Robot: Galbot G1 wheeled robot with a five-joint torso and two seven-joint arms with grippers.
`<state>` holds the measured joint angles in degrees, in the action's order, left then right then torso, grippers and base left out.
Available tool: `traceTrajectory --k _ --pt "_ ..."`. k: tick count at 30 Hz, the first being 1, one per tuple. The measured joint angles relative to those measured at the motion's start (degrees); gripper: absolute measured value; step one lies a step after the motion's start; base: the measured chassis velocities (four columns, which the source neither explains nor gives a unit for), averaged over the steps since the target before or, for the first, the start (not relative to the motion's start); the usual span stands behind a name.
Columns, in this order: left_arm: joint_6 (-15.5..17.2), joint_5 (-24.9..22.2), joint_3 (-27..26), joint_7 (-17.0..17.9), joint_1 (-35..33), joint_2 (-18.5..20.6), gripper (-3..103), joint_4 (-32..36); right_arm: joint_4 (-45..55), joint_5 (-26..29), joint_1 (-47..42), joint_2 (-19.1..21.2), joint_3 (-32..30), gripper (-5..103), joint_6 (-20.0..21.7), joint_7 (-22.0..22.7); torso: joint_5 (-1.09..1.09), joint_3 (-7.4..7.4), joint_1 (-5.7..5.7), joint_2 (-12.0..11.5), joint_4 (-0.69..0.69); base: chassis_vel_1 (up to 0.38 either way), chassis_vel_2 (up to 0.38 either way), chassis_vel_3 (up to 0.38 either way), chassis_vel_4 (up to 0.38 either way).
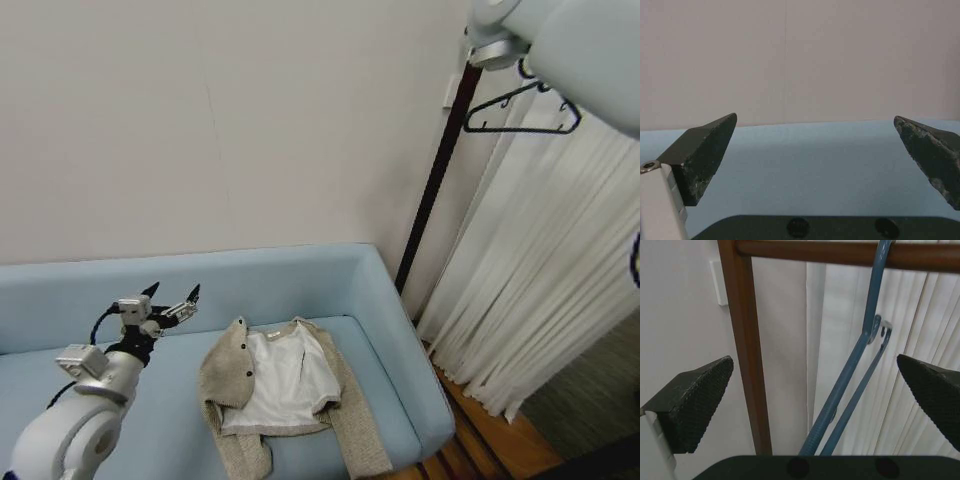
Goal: Pick up the clothes from the sofa and hang them on the clothes hanger.
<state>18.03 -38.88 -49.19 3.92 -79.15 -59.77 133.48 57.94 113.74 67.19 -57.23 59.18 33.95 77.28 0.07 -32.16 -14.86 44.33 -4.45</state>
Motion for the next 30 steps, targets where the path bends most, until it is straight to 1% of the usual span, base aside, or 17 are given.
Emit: traceTrajectory --k 2,7,9,14,15,17,18,19,20,21,24,26,30 --pt "-0.15 -1.23 1.34 -0.04 1.28 -0.08 100 0.00 -4.04 0.53 -0.79 -1.95 0.11 100 -0.21 0.65 0.00 0.00 0.00 0.00 0.01 0.000 0.000 0.000 0.000" --pt "-0.15 -1.46 2.11 -0.07 2.25 0.02 100 -0.29 -5.77 0.57 -1.65 -2.86 1.21 100 -0.50 1.20 0.01 0.00 0.00 0.00 -0.02 0.000 0.000 0.000 0.000" --pt "-0.17 -1.76 2.58 -0.47 3.04 0.37 100 -1.23 -8.47 0.38 -2.74 -4.11 2.37 100 -1.14 1.78 0.02 -0.01 0.00 -0.01 -0.01 0.000 0.000 0.000 0.000" --pt "-0.30 -1.83 2.94 -0.81 4.15 0.58 100 -2.70 -12.52 -1.21 -3.72 -5.93 2.02 100 -1.23 1.31 0.00 -0.01 0.00 0.00 0.00 0.000 0.000 0.000 0.000" --pt "-0.30 -1.83 3.09 -0.81 4.35 0.59 100 -2.93 -13.18 -1.45 -3.90 -6.21 1.74 103 -1.25 1.16 0.00 0.00 0.00 0.00 -0.01 0.000 0.000 0.000 0.000" --pt "-0.31 -1.83 3.29 -0.81 4.50 0.59 100 -3.17 -13.77 -1.66 -4.10 -6.43 1.44 103 -1.30 1.03 0.01 -0.01 0.00 0.00 -0.01 0.000 0.000 0.000 0.000" --pt "-0.34 -1.83 3.74 -0.81 4.64 0.59 100 -3.51 -14.22 -2.16 -4.37 -6.53 1.26 94 -1.36 0.90 0.01 -0.01 0.00 -0.01 -0.01 0.000 0.000 0.000 0.000" --pt "-0.35 -1.83 4.06 -0.80 4.68 0.59 100 -3.67 -14.44 -2.66 -4.55 -6.53 1.26 94 -1.56 0.69 0.01 -0.01 0.00 0.00 -0.01 0.000 0.000 0.000 0.000" --pt "-0.36 -1.87 4.46 -0.77 4.72 0.59 100 -3.77 -14.47 -3.04 -4.70 -6.44 1.26 89 -1.88 0.39 0.01 -0.01 0.00 -0.01 -0.01 0.000 0.000 0.000 0.000" --pt "-0.36 -1.87 4.46 -0.77 4.72 0.59 100 -3.77 -14.47 -3.04 -4.70 -6.44 1.26 89 -1.88 0.39 0.01 -0.01 0.00 -0.01 -0.01 0.000 0.000 0.000 0.000" --pt "-0.36 -2.32 5.36 -0.66 5.02 0.55 100 -3.90 -14.45 -3.61 -4.92 -6.16 1.26 73 -2.67 -0.24 0.02 -0.01 0.00 -0.01 -0.01 0.000 0.000 0.000 0.000" --pt "-0.34 -2.38 5.57 -0.62 5.23 0.55 100 -4.06 -14.48 -3.69 -4.94 -6.14 1.26 73 -3.12 -0.55 0.03 0.00 0.00 0.00 -0.01 0.000 0.000 0.000 0.000" --pt "-0.29 -2.43 6.24 -0.48 5.93 0.60 100 -4.68 -14.52 -3.91 -4.95 -5.90 1.33 51 -4.17 -1.29 0.01 0.00 0.00 0.00 -0.01 0.000 0.000 0.000 0.000"
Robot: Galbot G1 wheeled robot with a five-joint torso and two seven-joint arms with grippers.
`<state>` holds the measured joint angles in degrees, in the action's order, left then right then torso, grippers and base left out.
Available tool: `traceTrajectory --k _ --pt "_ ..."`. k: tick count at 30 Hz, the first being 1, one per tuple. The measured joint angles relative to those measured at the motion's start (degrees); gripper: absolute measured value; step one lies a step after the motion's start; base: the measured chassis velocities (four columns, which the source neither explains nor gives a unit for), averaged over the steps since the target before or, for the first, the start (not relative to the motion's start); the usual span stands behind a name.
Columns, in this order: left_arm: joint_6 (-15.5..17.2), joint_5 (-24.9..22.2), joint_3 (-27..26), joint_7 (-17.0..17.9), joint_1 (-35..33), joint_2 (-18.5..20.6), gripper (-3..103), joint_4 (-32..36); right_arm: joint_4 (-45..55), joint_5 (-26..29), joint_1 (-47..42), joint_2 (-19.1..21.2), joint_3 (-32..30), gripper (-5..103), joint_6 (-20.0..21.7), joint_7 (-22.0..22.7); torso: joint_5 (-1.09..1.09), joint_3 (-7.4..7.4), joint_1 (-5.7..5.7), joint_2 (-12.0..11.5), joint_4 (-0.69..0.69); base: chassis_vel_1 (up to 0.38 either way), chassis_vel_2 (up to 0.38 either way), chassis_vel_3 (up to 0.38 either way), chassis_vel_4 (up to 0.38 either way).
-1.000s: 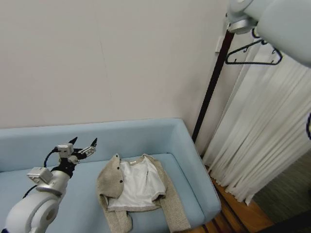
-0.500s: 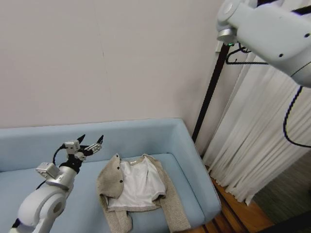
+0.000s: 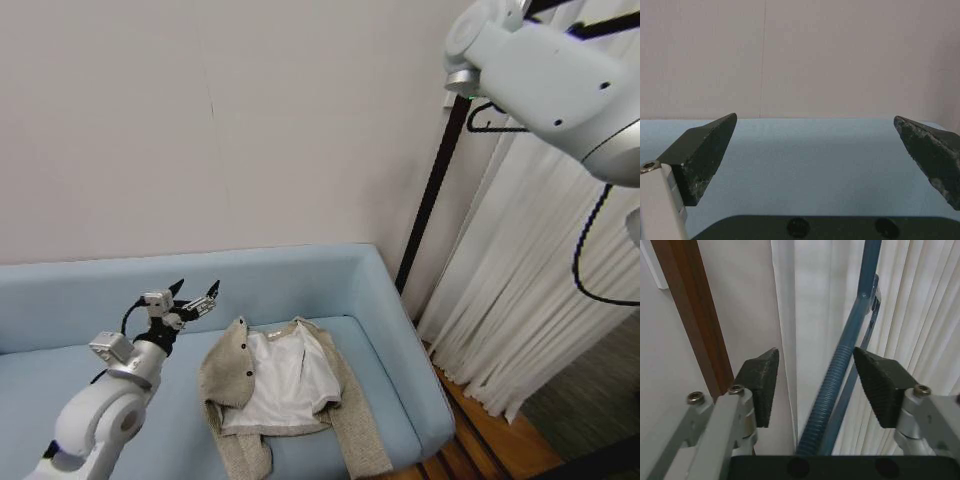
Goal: Pick up the clothes from the sofa and hang them on the clothes hanger.
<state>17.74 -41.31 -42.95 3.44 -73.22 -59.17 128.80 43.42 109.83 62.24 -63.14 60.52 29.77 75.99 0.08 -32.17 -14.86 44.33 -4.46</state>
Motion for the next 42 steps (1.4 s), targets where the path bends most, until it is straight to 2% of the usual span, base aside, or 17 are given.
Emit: traceTrajectory --k 1,3,6,8,9,11,12,13,26,34,39,42 --pt "0.00 0.00 0.00 0.00 0.00 0.00 100 0.00 0.00 0.00 0.00 0.00 0.00 51 0.00 0.00 0.00 0.00 0.00 0.00 0.00 0.000 0.000 0.000 0.000" --pt "0.02 0.00 0.20 0.01 0.05 -0.03 100 -0.02 0.40 0.02 -0.02 0.24 0.02 41 -0.13 -0.01 0.00 0.00 0.00 0.00 0.00 0.000 0.000 0.000 0.000" --pt "0.02 -0.03 0.26 0.01 0.05 0.00 100 -0.01 0.88 0.08 -0.11 0.55 0.15 35 -0.14 0.19 0.00 0.00 0.00 0.00 0.00 0.000 0.000 0.000 0.000" --pt "0.03 -0.13 0.23 0.02 0.07 0.16 100 -0.01 1.49 0.11 -0.19 0.94 0.42 24 -0.14 0.47 0.00 0.01 0.00 0.00 0.00 0.000 0.000 0.000 0.000" --pt "0.03 -0.21 0.15 0.02 0.10 0.26 100 -0.01 1.77 0.14 -0.25 1.15 0.51 24 -0.15 0.61 0.00 0.00 0.00 0.00 0.00 0.000 0.000 0.000 0.000" --pt "0.04 -0.28 0.03 0.05 0.11 0.37 100 -0.01 2.17 0.20 -0.29 1.44 0.72 14 -0.27 0.95 0.01 0.00 0.00 0.00 -0.01 0.000 0.000 0.000 0.000" --pt "0.04 -0.28 0.03 0.05 0.11 0.37 100 -0.01 2.17 0.20 -0.29 1.44 0.72 14 -0.27 0.95 0.01 0.00 0.00 0.00 -0.01 0.000 0.000 0.000 0.000" --pt "0.03 -0.29 0.02 0.04 0.09 0.37 100 -0.01 2.57 0.22 -0.29 1.57 0.92 9 -0.37 1.08 0.01 0.01 0.00 0.00 -0.01 0.000 0.000 0.000 0.000" --pt "-0.07 -0.30 1.01 -0.15 0.13 0.40 100 -0.41 8.33 -3.64 0.99 4.49 5.08 8 -2.58 0.95 0.00 0.00 0.00 0.00 0.01 0.000 0.000 0.000 0.000" --pt "-0.22 -0.20 1.59 -0.16 0.10 -0.01 100 -0.49 13.95 -3.90 2.14 7.09 6.86 8 -3.16 1.70 0.01 0.00 0.00 0.00 0.00 0.000 0.000 0.000 0.000" --pt "-0.49 -0.12 1.46 -0.24 0.11 0.10 100 -1.12 20.58 -2.04 3.38 9.85 7.90 8 -3.24 2.77 0.00 0.00 0.00 0.00 0.01 0.000 0.000 0.000 0.000" --pt "-0.70 -0.04 1.45 -0.44 0.35 0.26 100 -1.57 26.90 -0.96 4.46 13.24 9.17 8 -3.37 3.27 0.00 0.00 0.00 0.00 0.01 0.000 0.000 0.000 0.000"
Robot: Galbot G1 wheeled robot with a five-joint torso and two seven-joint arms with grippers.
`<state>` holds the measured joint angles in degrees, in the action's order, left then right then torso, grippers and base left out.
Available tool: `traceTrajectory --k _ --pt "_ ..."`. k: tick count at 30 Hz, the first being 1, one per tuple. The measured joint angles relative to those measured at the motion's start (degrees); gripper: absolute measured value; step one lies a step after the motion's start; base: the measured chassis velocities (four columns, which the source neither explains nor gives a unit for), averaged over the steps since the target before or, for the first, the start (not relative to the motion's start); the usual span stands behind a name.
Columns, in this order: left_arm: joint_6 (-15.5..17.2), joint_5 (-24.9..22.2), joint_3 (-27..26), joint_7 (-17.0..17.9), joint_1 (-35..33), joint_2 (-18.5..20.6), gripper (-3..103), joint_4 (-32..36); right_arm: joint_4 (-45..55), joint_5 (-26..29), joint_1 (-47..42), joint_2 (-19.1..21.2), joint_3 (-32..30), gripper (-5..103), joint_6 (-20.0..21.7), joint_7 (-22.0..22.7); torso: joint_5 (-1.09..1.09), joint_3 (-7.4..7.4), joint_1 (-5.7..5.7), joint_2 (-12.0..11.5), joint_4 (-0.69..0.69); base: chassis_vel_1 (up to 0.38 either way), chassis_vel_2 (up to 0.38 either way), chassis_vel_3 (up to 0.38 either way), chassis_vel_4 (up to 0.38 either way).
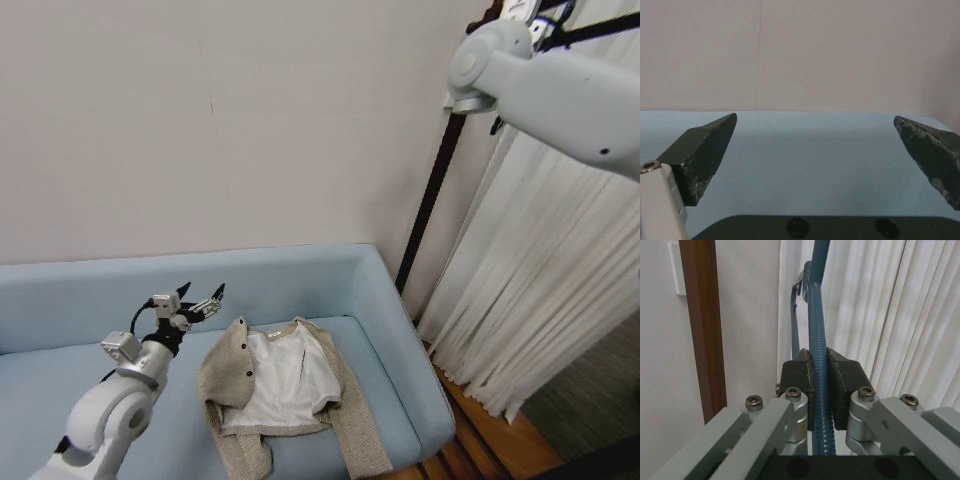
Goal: Pick up the clothes from the sofa and hang them on the clothes hanger.
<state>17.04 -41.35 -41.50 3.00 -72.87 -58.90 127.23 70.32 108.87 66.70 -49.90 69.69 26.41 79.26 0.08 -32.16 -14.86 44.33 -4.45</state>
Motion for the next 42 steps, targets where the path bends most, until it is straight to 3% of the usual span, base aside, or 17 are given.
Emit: traceTrajectory --k 6,11,15,17,20,21,26,27,29,33,34,37,39,42 --pt "-0.33 0.03 -0.04 -0.26 0.39 0.32 100 -1.22 9.23 1.62 2.04 5.55 1.97 8 -0.54 -0.45 0.03 0.00 0.00 0.00 -0.03 0.000 0.000 0.000 0.000" --pt "-0.62 0.18 -0.57 -0.08 0.81 0.36 100 -3.82 17.94 4.30 4.91 10.45 3.39 8 0.01 -3.83 0.01 0.01 0.01 0.00 -0.03 0.000 0.000 0.000 0.000" --pt "-0.67 1.38 -1.02 1.13 1.59 1.05 100 -7.31 24.71 6.80 3.94 14.22 1.39 8 0.71 -13.27 -0.01 0.01 0.01 0.01 -0.02 0.000 0.000 0.000 0.000" --pt "-0.81 1.65 -1.10 1.13 1.74 1.23 100 -8.07 25.54 6.79 2.78 14.82 0.36 8 0.74 -15.56 -0.02 0.01 0.00 0.01 -0.02 0.000 0.000 0.000 0.000" --pt "-1.27 1.98 -1.84 1.16 1.93 2.18 100 -10.39 27.48 2.38 -4.58 16.59 -4.59 8 -0.50 -26.78 0.00 0.00 0.00 0.01 0.00 0.000 0.000 0.000 0.000" --pt "-1.27 1.98 -1.84 1.16 1.93 2.18 100 -10.39 27.48 2.38 -4.58 16.59 -4.59 8 -0.50 -26.78 0.00 0.00 0.00 0.01 0.00 0.000 0.000 0.000 0.000" --pt "-1.54 1.89 -3.12 1.10 1.47 3.44 100 -12.21 27.72 -3.42 -17.72 17.94 -13.17 8 -0.60 -48.03 0.00 -0.01 -0.01 0.00 0.00 0.000 0.000 0.000 0.000" --pt "-1.54 1.89 -3.12 1.10 1.47 3.44 100 -12.21 27.72 -3.42 -17.72 17.94 -13.17 8 -0.60 -48.03 0.00 -0.01 -0.01 0.00 0.00 0.000 0.000 0.000 0.000" --pt "-1.68 1.86 -3.18 1.03 1.27 3.96 100 -13.17 26.96 -7.58 -21.71 18.21 -13.04 8 -1.93 -58.70 -0.01 0.00 -0.01 0.00 -0.01 0.000 0.000 0.000 0.000" --pt "-1.83 1.94 -1.79 1.04 1.67 4.75 100 -15.26 21.91 -21.78 -27.83 17.03 -8.81 8 -8.45 -78.80 0.00 -0.01 -0.01 0.00 -0.01 0.000 0.000 0.000 0.000" --pt "-1.83 1.94 -1.79 1.04 1.67 4.75 100 -15.26 21.91 -21.78 -27.83 17.03 -8.81 8 -8.45 -78.80 0.00 -0.01 -0.01 0.00 -0.01 0.000 0.000 0.000 0.000" --pt "-1.01 2.23 0.56 2.54 2.82 5.41 100 -16.46 18.84 -26.82 -34.93 15.14 -10.35 8 -10.76 -88.79 0.00 -0.01 -0.01 0.00 -0.02 0.000 0.000 0.000 0.000" --pt "-0.23 2.32 1.52 3.46 3.42 5.64 100 -16.92 18.37 -28.29 -37.61 14.52 -11.40 8 -11.14 -90.75 0.00 -0.01 -0.01 0.00 -0.01 0.000 0.000 0.000 0.000" --pt "2.20 2.53 4.37 6.12 6.26 6.50 100 -19.01 16.50 -34.70 -45.45 12.54 -14.77 8 -12.59 -96.67 -0.01 -0.01 -0.01 0.00 0.00 0.000 0.000 0.000 0.000"
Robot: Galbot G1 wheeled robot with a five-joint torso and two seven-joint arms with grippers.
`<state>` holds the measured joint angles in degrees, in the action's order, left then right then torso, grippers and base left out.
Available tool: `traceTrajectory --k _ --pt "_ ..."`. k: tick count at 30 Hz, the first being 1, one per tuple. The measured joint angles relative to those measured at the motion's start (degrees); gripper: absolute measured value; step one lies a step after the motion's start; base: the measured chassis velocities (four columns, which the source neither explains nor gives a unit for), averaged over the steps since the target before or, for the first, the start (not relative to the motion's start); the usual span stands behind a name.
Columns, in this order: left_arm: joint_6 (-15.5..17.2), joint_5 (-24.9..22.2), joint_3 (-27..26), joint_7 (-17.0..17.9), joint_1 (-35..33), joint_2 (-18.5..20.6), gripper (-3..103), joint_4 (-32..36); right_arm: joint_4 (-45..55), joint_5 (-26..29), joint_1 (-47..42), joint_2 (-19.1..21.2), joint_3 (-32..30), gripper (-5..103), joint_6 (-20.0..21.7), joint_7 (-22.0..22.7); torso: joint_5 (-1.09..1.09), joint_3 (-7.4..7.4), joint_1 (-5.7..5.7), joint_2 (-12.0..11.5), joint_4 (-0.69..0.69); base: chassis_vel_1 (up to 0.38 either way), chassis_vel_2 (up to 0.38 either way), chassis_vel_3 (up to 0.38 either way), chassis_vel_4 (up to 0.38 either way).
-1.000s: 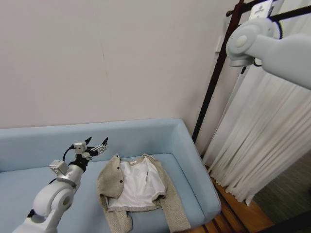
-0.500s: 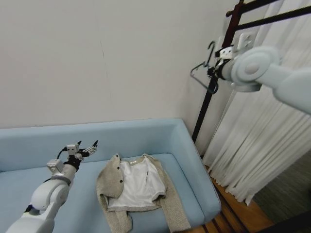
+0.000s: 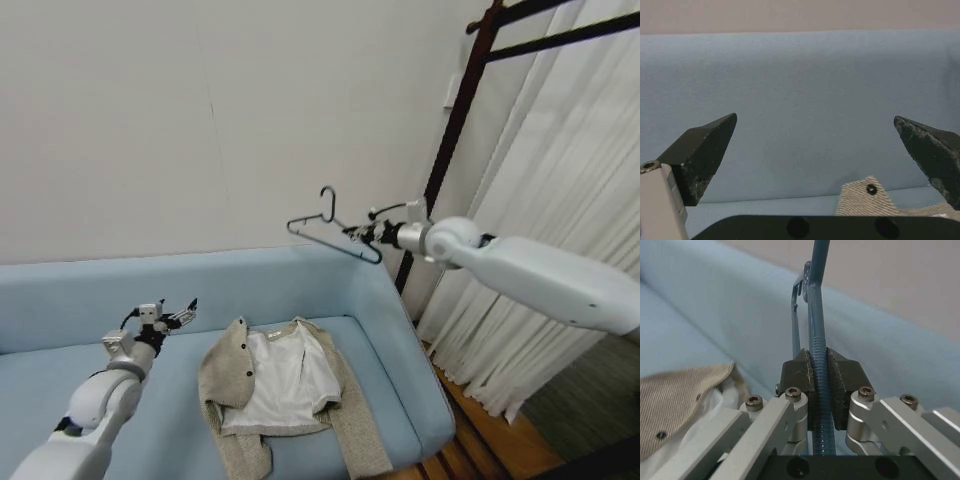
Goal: Pick up the clothes from the sofa and hang them on the clothes hanger.
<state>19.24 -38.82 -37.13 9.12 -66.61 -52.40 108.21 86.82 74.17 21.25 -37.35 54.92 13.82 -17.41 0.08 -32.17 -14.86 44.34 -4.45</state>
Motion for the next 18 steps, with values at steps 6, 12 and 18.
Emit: traceTrajectory --k 6,12,18 --pt "3.40 -0.38 5.45 6.22 4.54 0.80 100 -4.26 -4.96 -9.20 -9.56 -3.82 -5.04 8 -2.55 -10.18 -0.01 0.01 -0.01 0.00 -0.07 0.000 0.000 0.000 0.000" --pt "5.48 -1.44 11.16 9.57 8.39 -0.99 100 -8.29 -6.00 -12.49 -15.45 -6.92 -7.47 8 -3.79 -10.34 -0.01 0.00 0.00 0.00 0.01 0.000 0.000 0.000 0.000" --pt "6.88 -1.34 17.76 11.71 13.18 -4.86 100 -12.17 -3.27 -14.05 -18.19 -5.99 -9.26 8 -4.33 -9.40 0.02 0.01 0.00 0.00 -0.02 0.000 0.000 0.000 0.000"
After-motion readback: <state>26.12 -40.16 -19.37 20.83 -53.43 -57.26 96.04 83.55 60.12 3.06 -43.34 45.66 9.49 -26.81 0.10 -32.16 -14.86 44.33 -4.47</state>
